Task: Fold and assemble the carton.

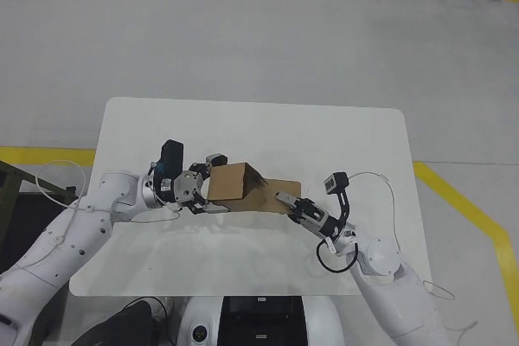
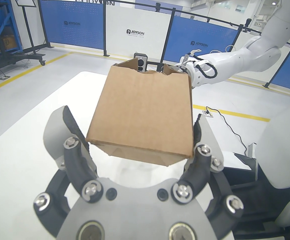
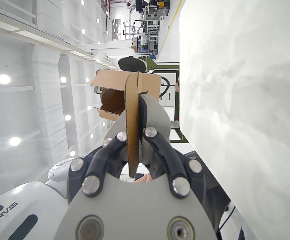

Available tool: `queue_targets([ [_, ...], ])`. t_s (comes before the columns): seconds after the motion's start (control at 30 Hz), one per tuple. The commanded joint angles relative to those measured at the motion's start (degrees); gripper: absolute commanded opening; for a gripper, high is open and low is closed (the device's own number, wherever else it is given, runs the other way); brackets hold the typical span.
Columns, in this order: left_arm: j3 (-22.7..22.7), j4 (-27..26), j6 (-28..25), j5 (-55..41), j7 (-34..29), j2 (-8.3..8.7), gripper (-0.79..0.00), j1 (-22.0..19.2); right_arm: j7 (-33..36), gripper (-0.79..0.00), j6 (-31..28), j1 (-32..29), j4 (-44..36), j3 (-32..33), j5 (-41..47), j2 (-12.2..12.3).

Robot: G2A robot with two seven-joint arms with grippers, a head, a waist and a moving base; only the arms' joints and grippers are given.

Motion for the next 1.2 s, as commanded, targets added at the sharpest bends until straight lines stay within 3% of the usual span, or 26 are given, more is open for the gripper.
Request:
queue_targets([
  [0.0, 0.4, -0.1, 0.0, -0.5, 0.0, 0.25, -0.4, -0.2, 0.0, -0.785, -0.1, 0.0, 0.1, 0.1, 0.0, 0.0],
  [0.2, 1.6, -0.4, 0.0, -1.6, -0.3, 1.06, -0.4, -0.9, -0.1, -0.785, -0.4, 0.5, 0.3, 0.4, -0.3, 0.1],
  [0.3, 2.2, -0.5, 0.0, -1.8, -0.2, 1.4, -0.4, -1.3, -0.4, -0.69, -0.7, 0.6, 0.5, 0.4, -0.4, 0.1],
  [0.37, 2.5, -0.6, 0.0, -1.8, -0.1, 1.6, -0.4, -1.5, -0.5, -0.542, -0.9, 0.7, 0.6, 0.4, -0.5, 0.1],
  [0.47, 2.9, -0.6, 0.0, -1.9, 0.1, 1.85, -0.4, -1.8, -0.7, -0.413, -1.1, 0.9, 0.7, 0.6, -0.7, 0.2],
  [0.5, 3.0, -0.5, 0.0, -1.9, 0.2, 1.93, -0.4, -1.9, -0.9, -0.175, -1.2, 0.9, 0.7, 0.6, -0.8, 0.2],
  [0.53, 3.1, -0.5, 0.0, -1.9, 0.3, 2.0, -0.4, -1.9, -1.0, -0.043, -1.3, 1.0, 0.7, 0.7, -0.9, 0.2],
  [0.57, 3.2, -0.5, 0.0, -1.9, 0.4, 2.06, -0.4, -2.0, -1.3, 0.0, -1.5, 1.0, 0.7, 0.7, -1.0, 0.2],
  [0.97, 1.9, 1.8, 1.3, 4.8, 2.8, 1.59, -0.406, -2.5, -5.8, 0.0, -1.3, -0.8, -5.8, 7.0, -7.5, 1.3],
  [1.17, 1.4, 2.5, 3.2, 8.8, 5.1, 0.74, -0.409, -2.1, -6.1, 0.0, -1.1, -1.1, -10.1, 6.6, -5.6, 1.2],
])
